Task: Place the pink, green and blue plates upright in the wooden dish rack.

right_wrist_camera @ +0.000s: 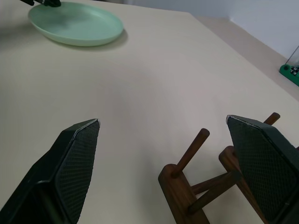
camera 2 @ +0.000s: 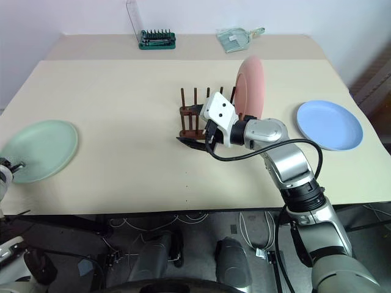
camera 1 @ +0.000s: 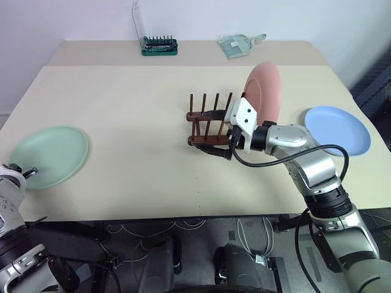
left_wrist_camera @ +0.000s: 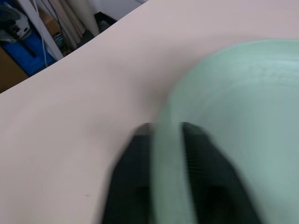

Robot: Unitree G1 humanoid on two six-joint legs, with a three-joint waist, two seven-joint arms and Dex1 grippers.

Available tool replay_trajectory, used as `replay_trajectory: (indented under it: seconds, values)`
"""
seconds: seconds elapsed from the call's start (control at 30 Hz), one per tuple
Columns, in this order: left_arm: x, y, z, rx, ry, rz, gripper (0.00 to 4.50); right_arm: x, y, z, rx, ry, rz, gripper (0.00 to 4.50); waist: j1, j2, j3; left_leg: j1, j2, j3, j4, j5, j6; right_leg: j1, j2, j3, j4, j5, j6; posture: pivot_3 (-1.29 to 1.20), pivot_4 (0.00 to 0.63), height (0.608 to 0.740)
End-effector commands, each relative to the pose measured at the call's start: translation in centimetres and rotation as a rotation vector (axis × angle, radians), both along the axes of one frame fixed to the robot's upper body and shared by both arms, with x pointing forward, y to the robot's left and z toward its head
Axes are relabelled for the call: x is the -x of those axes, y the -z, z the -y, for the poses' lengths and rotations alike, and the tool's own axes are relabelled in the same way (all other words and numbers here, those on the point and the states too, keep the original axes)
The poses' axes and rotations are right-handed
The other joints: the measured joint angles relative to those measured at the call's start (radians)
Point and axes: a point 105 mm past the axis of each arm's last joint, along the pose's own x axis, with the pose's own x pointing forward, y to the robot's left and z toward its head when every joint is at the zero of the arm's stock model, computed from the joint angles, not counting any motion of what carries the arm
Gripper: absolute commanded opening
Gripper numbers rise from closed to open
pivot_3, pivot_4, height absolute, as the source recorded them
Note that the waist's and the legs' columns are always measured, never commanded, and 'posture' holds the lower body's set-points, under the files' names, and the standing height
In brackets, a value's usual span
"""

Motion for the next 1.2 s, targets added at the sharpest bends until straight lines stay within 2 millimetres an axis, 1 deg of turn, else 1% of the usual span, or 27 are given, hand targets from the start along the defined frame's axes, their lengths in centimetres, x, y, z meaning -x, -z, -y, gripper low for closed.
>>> replay_trajectory:
  seconds: [0.03,0.13,0.23,0.3,0.33,0.37,0.43,0.5,0.57,0.6,0.63,0.8,0.9,0.97,1.0,1.07,1.1,1.17,1.2]
  values:
    - [-1.0,-1.3,0.8,-0.013,0.049,0.048,0.09,0.2,-1.6,0.2,-0.033,0.005,0.069,4.46,0.001,0.0,0.0,0.0,0.0,0.0,0.0,0.0,0.0,0.0,0.0,0.0,0.0,0.0,0.0,0.0,0.15,0.737]
    - [-1.8,-1.0,1.9,-0.006,0.103,0.027,0.09,0.2,-1.7,0.1,-0.035,0.004,0.073,4.46,0.001,0.0,0.0,0.0,0.0,0.0,0.0,0.0,0.0,0.0,0.0,0.0,0.0,0.0,0.0,0.0,0.15,0.737]
    - [-2.0,-1.0,2.0,-0.011,0.09,0.042,0.09,0.2,-1.7,0.1,-0.035,0.004,0.075,4.46,0.001,0.0,0.0,0.0,0.0,0.0,0.0,0.0,0.001,0.0,0.0,0.0,0.0,0.0,0.0,0.0,0.15,0.737]
    - [-2.4,-2.5,2.1,-0.031,0.097,0.146,0.09,0.2,-1.6,0.1,-0.032,0.007,0.073,4.46,0.001,0.0,0.0,0.0,0.0,0.0,0.0,0.0,0.001,0.0,0.0,0.0,0.0,0.0,0.0,0.0,0.15,0.737]
    - [-2.5,-3.1,2.1,-0.036,0.102,0.186,0.31,0.2,-1.5,0.2,-0.031,0.008,0.074,4.46,0.001,0.0,0.0,0.0,0.0,0.0,0.0,0.0,0.001,0.0,0.0,0.0,0.0,0.0,0.0,0.0,0.15,0.737]
    - [-2.6,-3.4,2.2,-0.039,0.104,0.212,0.59,0.2,-1.5,0.2,-0.03,0.008,0.074,4.46,0.001,0.0,0.0,0.0,0.0,0.0,0.0,0.0,0.001,0.0,0.0,0.0,0.0,0.0,0.0,0.0,0.15,0.737]
    - [-2.6,-3.1,2.0,-0.042,0.104,0.169,1.28,0.2,-1.5,0.2,-0.031,0.007,0.073,4.46,0.0,0.0,0.0,0.0,0.0,0.0,0.0,0.0,0.001,0.0,0.0,0.0,0.0,0.0,0.0,0.0,0.15,0.737]
    - [-2.5,-2.5,1.8,-0.046,0.109,0.101,2.37,0.2,-1.5,0.1,-0.031,0.006,0.074,4.46,-0.003,0.0,0.0,0.0,0.0,0.001,0.0,0.0,0.001,0.0,0.0,0.001,0.0,0.0,0.0,0.0,0.15,0.737]
    - [-2.6,-2.0,1.6,-0.042,0.124,0.045,3.21,0.3,-1.5,0.0,-0.033,0.003,0.075,4.46,-0.003,0.0,0.0,0.0,0.0,0.001,0.0,0.001,0.001,-0.001,0.0,0.001,0.001,0.0,0.0,0.0,0.15,0.737]
    - [-2.7,-1.7,1.6,-0.033,0.133,0.02,3.81,0.3,-1.5,-0.1,-0.034,0.001,0.075,4.46,-0.003,0.0,0.0,0.0,0.0,0.002,0.0,0.001,0.001,-0.001,0.0,0.001,0.002,0.0,0.0,0.0,0.15,0.737]
    - [-2.7,-1.5,1.4,-0.036,0.138,-0.005,4.21,0.3,-1.5,-0.1,-0.035,0.0,0.075,4.46,-0.002,0.0,0.0,0.0,0.0,0.002,0.0,0.0,0.001,-0.001,0.0,0.002,0.002,0.0,0.0,0.0,0.15,0.737]
    - [-3.1,-2.4,0.5,-0.063,0.179,-0.029,4.21,0.3,-1.3,-0.2,-0.034,-0.001,0.074,4.46,-0.001,-0.001,0.0,0.0,0.001,0.003,0.0,0.0,0.001,-0.003,0.0,0.002,0.002,0.0,0.0,0.0,0.15,0.737]
    - [-3.4,-1.8,0.3,-0.066,0.211,-0.089,4.21,0.3,-1.3,-0.4,-0.037,-0.002,0.076,4.46,-0.001,-0.001,0.0,0.0,0.001,0.004,-0.001,0.0,0.0,-0.003,0.0,0.003,0.002,0.0,0.0,0.0,0.15,0.737]
    - [-4.2,-0.8,1.2,-0.004,0.278,-0.1,4.21,0.4,-1.3,-0.5,-0.041,-0.002,0.079,4.46,-0.001,-0.001,0.0,0.0,0.001,0.005,-0.001,0.0,-0.001,-0.004,0.0,0.004,0.002,0.0,0.0,0.0,0.15,0.737]
    - [-4.5,-0.4,1.6,0.022,0.3,-0.095,3.98,0.4,-1.3,-0.5,-0.043,0.0,0.081,4.46,-0.001,-0.001,0.0,0.0,0.001,0.006,-0.001,0.0,-0.001,-0.004,0.0,0.004,0.002,0.0,0.0,0.0,0.15,0.737]
    - [-4.8,-0.3,1.8,0.032,0.309,-0.083,3.35,0.4,-1.4,-0.4,-0.046,0.005,0.085,4.46,-0.001,-0.001,0.0,0.0,0.001,0.006,-0.001,0.0,-0.001,-0.005,0.0,0.005,0.003,0.0,0.0,0.0,0.15,0.737]
    - [-4.9,-0.3,1.9,0.04,0.308,-0.071,2.93,0.4,-1.4,-0.3,-0.046,0.008,0.086,4.46,-0.001,-0.001,0.0,0.0,0.001,0.007,-0.001,0.0,0.0,-0.005,0.0,0.005,0.003,0.0,0.0,0.0,0.15,0.737]
    - [-5.0,-0.2,2.0,0.052,0.304,-0.063,1.87,0.5,-1.4,-0.3,-0.047,0.011,0.088,4.46,-0.002,-0.001,0.0,0.0,0.001,0.007,-0.001,0.0,0.001,-0.005,0.0,0.006,0.003,0.0,0.0,0.0,0.15,0.737]
    - [-4.9,-0.1,2.1,0.055,0.302,-0.063,1.46,0.5,-1.4,-0.2,-0.046,0.012,0.09,4.46,-0.002,-0.001,0.0,0.0,0.001,0.007,-0.001,0.0,0.001,-0.005,0.0,0.006,0.003,0.0,0.0,0.0,0.15,0.737]
